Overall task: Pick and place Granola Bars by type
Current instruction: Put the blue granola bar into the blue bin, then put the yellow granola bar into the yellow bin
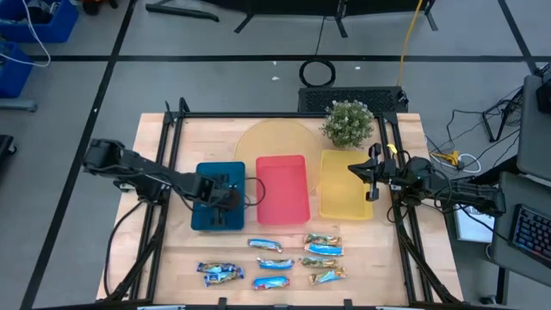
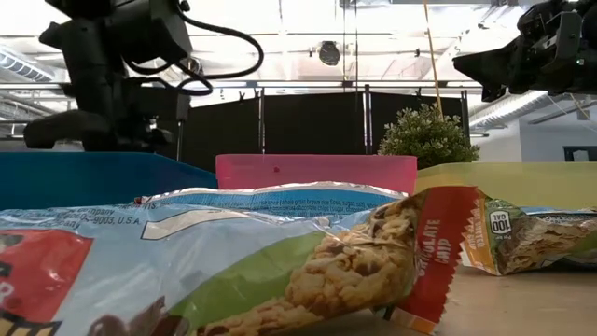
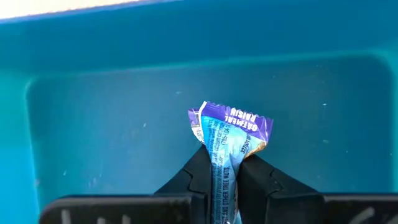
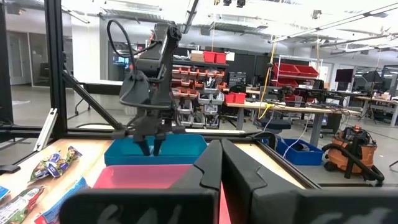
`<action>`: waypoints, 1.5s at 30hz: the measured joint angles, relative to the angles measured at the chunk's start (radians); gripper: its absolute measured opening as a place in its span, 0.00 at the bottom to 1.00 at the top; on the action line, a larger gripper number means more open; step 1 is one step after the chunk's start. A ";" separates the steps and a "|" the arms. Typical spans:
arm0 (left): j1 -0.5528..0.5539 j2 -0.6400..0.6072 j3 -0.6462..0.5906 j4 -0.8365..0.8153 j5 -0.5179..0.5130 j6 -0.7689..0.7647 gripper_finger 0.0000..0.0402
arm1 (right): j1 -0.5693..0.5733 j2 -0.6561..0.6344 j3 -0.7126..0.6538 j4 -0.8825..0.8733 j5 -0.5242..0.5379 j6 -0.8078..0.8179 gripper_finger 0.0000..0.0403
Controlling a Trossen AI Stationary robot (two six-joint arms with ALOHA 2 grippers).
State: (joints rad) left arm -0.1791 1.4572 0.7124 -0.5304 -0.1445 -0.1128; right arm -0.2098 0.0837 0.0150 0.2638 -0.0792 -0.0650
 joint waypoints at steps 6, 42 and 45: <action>-0.009 0.008 0.000 0.032 0.013 0.019 0.16 | 0.000 0.000 0.000 0.000 0.000 0.000 0.00; -0.184 -0.835 -0.379 0.449 -0.226 0.243 0.01 | 0.000 0.008 0.000 -0.014 0.000 -0.002 0.00; -0.142 -0.894 -0.472 0.598 -0.142 0.310 0.01 | 0.000 0.011 0.000 -0.015 0.000 -0.003 0.00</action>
State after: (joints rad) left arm -0.3215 0.5631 0.2402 0.0678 -0.2867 0.1974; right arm -0.2100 0.0944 0.0151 0.2490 -0.0792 -0.0681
